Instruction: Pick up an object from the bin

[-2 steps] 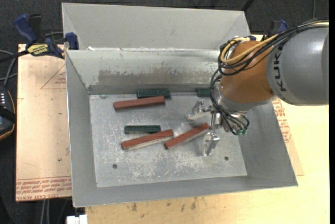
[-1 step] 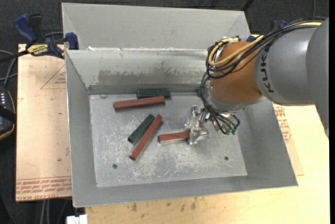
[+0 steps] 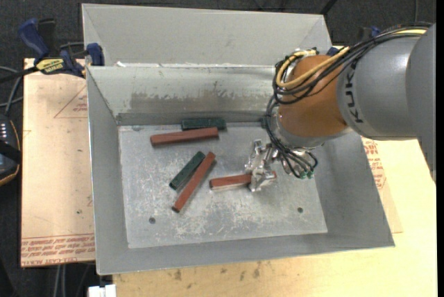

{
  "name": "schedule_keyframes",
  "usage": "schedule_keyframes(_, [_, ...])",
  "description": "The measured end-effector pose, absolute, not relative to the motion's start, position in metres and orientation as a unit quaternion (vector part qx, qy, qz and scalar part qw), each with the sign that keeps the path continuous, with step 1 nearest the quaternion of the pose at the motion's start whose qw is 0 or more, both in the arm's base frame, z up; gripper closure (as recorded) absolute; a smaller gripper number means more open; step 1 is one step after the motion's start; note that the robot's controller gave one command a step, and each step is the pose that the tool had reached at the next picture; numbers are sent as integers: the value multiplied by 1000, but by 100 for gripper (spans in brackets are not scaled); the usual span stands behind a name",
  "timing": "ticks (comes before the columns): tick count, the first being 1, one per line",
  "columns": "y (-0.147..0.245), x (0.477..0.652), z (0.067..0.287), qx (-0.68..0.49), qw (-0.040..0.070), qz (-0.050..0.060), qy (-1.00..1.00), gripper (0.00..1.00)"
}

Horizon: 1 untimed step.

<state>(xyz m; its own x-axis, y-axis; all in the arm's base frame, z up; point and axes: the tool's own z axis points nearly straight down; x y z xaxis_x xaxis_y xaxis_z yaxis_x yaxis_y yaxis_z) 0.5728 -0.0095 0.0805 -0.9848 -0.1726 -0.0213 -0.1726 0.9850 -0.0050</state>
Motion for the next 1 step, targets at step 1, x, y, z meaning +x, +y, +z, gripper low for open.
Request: schedule_keyframes(1, [-12,581,238,-65,4,0,998,100])
